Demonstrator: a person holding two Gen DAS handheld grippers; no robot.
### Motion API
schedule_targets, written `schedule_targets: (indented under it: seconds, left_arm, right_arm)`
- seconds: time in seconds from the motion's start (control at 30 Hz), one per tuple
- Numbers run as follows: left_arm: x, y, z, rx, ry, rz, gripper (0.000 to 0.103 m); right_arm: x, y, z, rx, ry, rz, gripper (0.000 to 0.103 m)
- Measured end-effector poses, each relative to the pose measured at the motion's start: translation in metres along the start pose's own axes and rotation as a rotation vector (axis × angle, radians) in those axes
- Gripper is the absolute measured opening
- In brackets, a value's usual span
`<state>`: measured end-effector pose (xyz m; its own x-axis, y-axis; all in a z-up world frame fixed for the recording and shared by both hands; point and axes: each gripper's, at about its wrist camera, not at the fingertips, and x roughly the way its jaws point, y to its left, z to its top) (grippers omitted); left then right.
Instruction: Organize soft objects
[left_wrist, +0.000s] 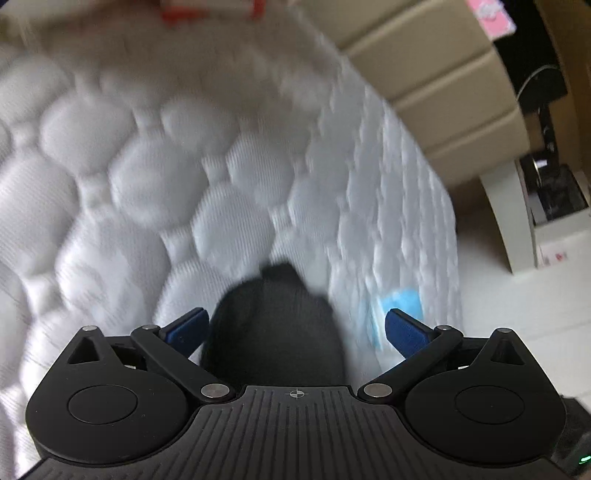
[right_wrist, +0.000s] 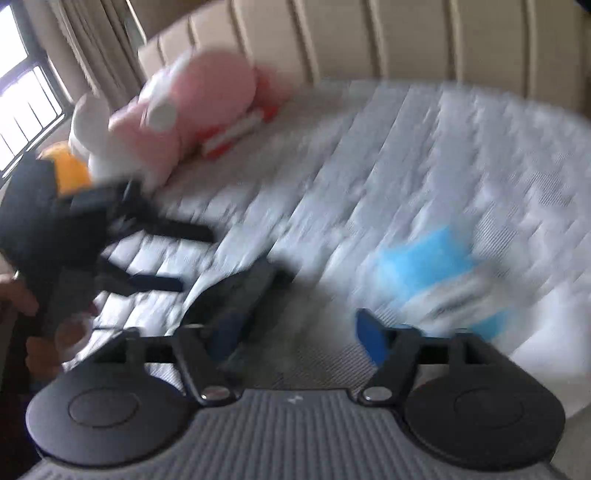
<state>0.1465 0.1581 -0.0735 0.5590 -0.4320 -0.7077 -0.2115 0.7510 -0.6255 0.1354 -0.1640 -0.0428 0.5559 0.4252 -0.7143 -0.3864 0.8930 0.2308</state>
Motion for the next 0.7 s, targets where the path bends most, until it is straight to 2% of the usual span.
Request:
schedule_targets:
  seconds: [0.07,0.1,0.17,0.2,0.27,0.33,0.37,0.47,0.53,0.6,0.7]
  left_arm:
    - [-0.011,-0.012,0.000,0.062,-0.068,0.034,0.103]
    - [-0.013,-0.020,0.000,0.079,-0.067,0.008,0.103]
    - [-0.007,-0.038,-0.001,0.088,0.003,-0.131,0.103]
    - [0.003,-0.049,-0.004,0.075,0.062,-0.222,0.103]
    - [0.026,-0.072,-0.012,0.037,0.165,-0.369,0.103]
    - [0.052,-0.089,-0.019,-0.006,0.210,-0.420,0.103]
    - [0.067,-0.096,-0.021,-0.025,0.221,-0.427,0.103]
    - [0.101,-0.101,-0.024,-0.062,0.220,-0.376,0.103]
    - [0.117,-0.097,-0.024,-0.059,0.226,-0.333,0.103]
    - [0.127,-0.093,-0.023,-0.044,0.231,-0.260,0.103]
    - [0.126,-0.082,-0.024,-0.025,0.257,-0.211,0.103]
  right_arm:
    - [-0.015,-0.018,0.015,-0.014,-0.057,-0.086,0.086]
    - [-0.019,-0.031,0.021,0.005,-0.079,-0.117,0.086]
    - [-0.024,-0.061,0.028,0.136,-0.133,-0.120,0.086]
    - [-0.023,-0.079,0.028,0.236,-0.161,-0.091,0.086]
    - [-0.011,-0.116,0.020,0.496,-0.187,0.038,0.086]
    - [0.005,-0.139,0.010,0.667,-0.160,0.154,0.086]
    - [0.014,-0.147,0.006,0.716,-0.136,0.197,0.086]
    - [0.029,-0.157,-0.002,0.765,-0.105,0.179,0.088]
    - [0.041,-0.165,-0.010,0.830,-0.066,0.218,0.088]
    - [0.052,-0.170,-0.023,0.906,0.009,0.268,0.089]
    - [0.057,-0.161,-0.034,0.944,0.069,0.301,0.089]
